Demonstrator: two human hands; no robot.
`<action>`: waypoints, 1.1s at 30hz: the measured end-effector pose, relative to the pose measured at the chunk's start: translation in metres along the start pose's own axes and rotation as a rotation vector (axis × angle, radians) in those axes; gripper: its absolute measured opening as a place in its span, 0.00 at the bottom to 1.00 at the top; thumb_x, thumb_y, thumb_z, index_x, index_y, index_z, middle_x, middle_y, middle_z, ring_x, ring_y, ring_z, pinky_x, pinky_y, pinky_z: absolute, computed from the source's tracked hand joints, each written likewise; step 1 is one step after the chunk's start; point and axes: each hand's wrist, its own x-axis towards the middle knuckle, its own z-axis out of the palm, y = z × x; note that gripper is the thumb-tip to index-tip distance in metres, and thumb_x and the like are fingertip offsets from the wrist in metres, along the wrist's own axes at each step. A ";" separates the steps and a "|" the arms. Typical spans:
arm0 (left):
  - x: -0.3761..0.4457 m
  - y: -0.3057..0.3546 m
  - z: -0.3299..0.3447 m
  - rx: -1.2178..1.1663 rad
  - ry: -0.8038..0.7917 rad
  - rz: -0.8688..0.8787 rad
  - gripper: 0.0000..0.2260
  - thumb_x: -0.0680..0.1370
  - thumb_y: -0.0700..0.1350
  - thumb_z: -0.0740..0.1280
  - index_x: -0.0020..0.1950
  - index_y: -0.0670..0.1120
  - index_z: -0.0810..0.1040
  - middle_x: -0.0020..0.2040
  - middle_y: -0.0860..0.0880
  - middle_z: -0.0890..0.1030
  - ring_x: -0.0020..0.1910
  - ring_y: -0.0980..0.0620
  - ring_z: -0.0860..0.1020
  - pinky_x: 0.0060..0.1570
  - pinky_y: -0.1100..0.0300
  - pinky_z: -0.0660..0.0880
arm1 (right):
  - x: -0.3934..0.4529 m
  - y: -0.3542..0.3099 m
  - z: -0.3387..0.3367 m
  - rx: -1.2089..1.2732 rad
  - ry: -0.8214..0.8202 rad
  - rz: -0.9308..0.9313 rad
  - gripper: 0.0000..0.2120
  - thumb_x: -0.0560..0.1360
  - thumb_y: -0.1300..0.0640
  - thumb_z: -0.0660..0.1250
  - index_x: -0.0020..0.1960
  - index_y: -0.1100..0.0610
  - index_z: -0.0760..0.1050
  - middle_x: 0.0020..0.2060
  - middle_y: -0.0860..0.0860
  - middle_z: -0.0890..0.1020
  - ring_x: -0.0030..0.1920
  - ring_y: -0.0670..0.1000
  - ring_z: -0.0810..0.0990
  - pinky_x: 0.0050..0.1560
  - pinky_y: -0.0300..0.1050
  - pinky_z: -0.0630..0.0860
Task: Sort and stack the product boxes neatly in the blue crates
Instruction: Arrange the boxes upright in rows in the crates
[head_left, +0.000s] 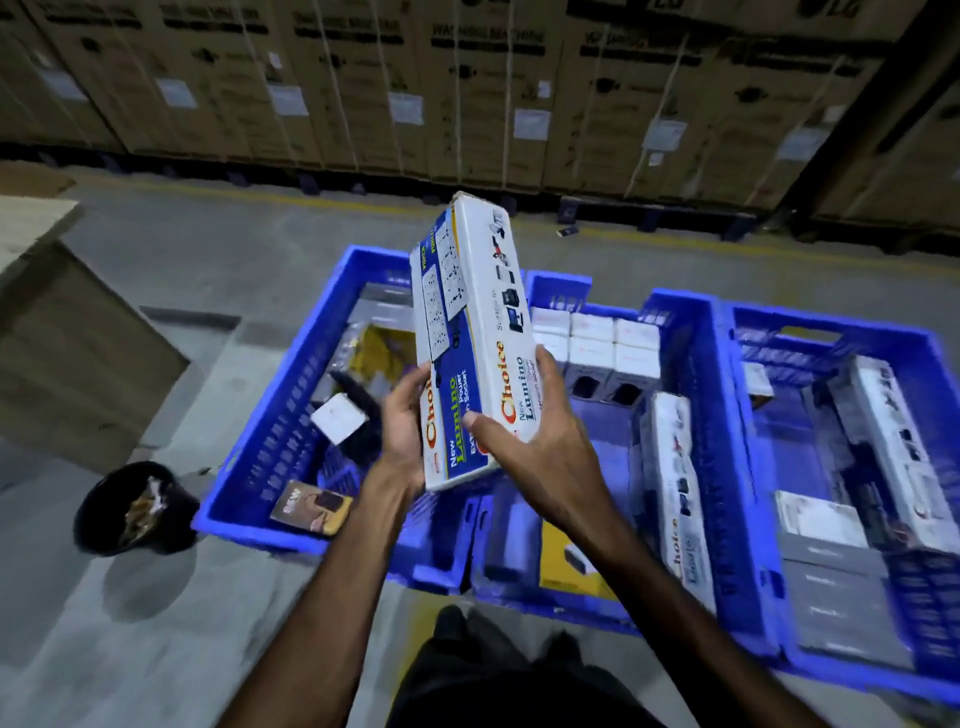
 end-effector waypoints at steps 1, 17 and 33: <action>0.005 -0.005 0.010 0.037 -0.038 -0.013 0.23 0.85 0.51 0.57 0.50 0.42 0.89 0.48 0.40 0.88 0.43 0.43 0.88 0.44 0.53 0.85 | 0.001 0.003 -0.012 0.029 0.055 0.033 0.44 0.65 0.34 0.72 0.77 0.37 0.60 0.62 0.39 0.82 0.60 0.44 0.82 0.62 0.51 0.80; 0.040 -0.126 0.096 0.978 -0.265 0.074 0.05 0.81 0.37 0.71 0.55 0.42 0.84 0.39 0.51 0.85 0.30 0.63 0.81 0.33 0.69 0.74 | -0.049 0.118 -0.265 -0.089 0.795 0.413 0.36 0.68 0.36 0.71 0.73 0.45 0.69 0.65 0.51 0.82 0.64 0.56 0.81 0.69 0.58 0.75; 0.008 -0.189 0.137 1.320 -0.463 0.131 0.08 0.81 0.48 0.73 0.59 0.50 0.85 0.48 0.56 0.86 0.39 0.59 0.82 0.41 0.65 0.76 | 0.001 0.206 -0.276 -0.053 0.512 0.376 0.24 0.86 0.47 0.60 0.80 0.54 0.66 0.65 0.52 0.79 0.61 0.49 0.77 0.56 0.38 0.67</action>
